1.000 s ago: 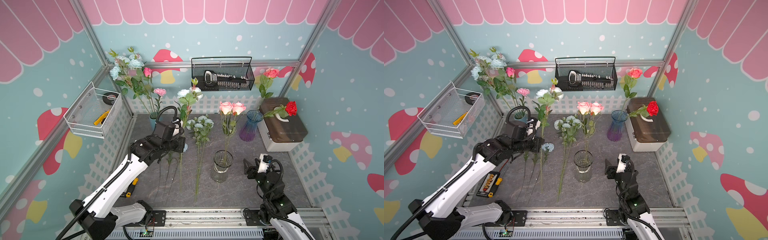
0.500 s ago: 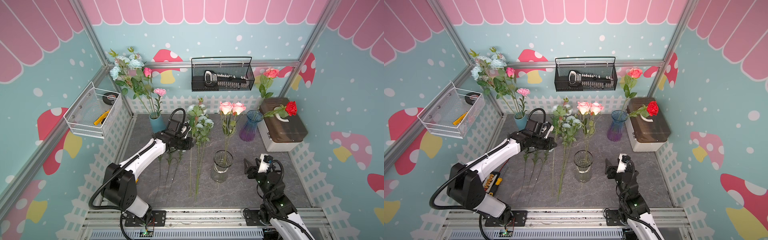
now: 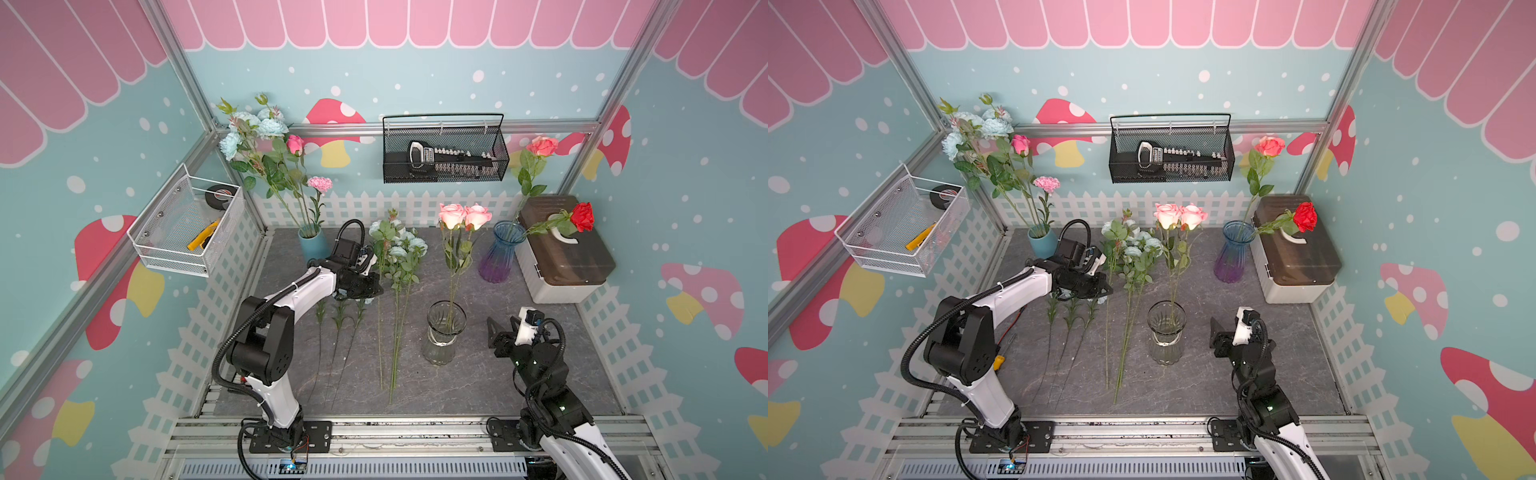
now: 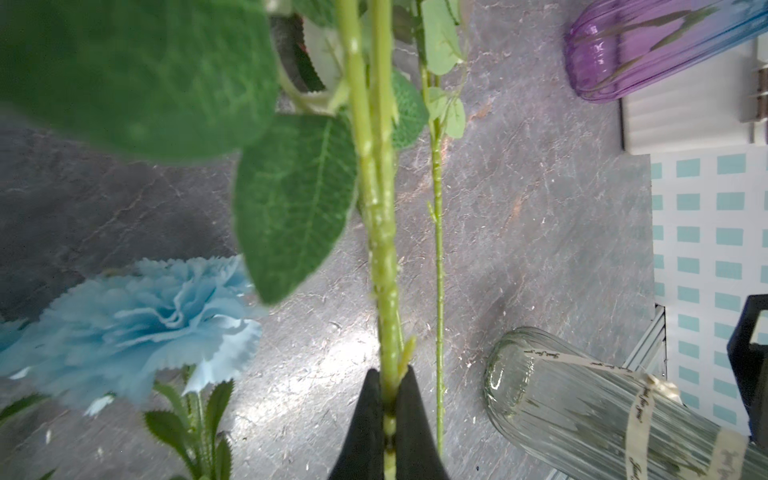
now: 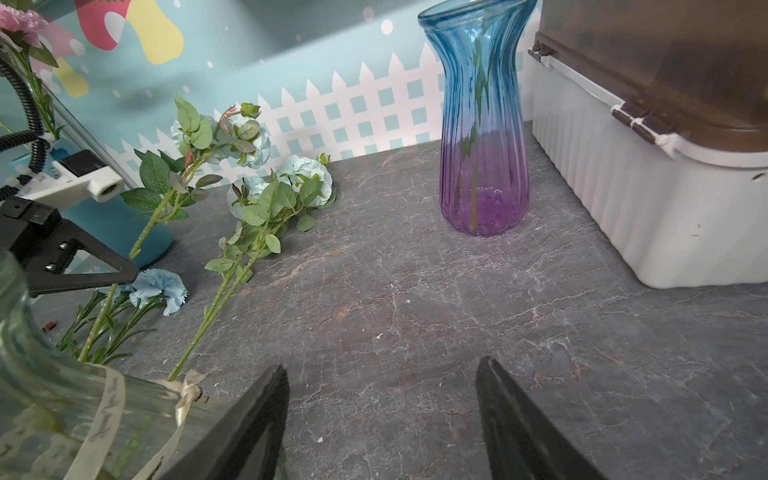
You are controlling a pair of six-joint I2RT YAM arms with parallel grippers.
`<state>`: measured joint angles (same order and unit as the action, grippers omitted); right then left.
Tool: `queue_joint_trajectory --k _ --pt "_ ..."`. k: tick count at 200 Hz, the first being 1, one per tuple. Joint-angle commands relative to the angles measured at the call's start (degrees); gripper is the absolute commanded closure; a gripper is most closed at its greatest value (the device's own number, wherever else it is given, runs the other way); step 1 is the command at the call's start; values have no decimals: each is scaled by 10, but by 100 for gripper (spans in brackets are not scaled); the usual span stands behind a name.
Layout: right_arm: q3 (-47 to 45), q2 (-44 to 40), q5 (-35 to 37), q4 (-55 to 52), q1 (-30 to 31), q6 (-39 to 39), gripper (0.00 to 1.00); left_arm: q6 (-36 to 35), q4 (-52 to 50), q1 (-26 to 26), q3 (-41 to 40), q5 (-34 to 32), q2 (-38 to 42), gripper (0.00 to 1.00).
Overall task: Pick out blue flowers from the vase
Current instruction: Place the flower at the center of the board.
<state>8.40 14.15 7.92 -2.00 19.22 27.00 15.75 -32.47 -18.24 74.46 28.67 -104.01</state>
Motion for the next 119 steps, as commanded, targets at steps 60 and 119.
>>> queue_joint_trajectory --k 60,119 --pt "-4 -5 0 18 2 -3 29 -42 -46 11 62 -34 -119 100" --pt "-4 -3 1 19 3 -3 29 -49 -57 15 69 -50 -135 81"
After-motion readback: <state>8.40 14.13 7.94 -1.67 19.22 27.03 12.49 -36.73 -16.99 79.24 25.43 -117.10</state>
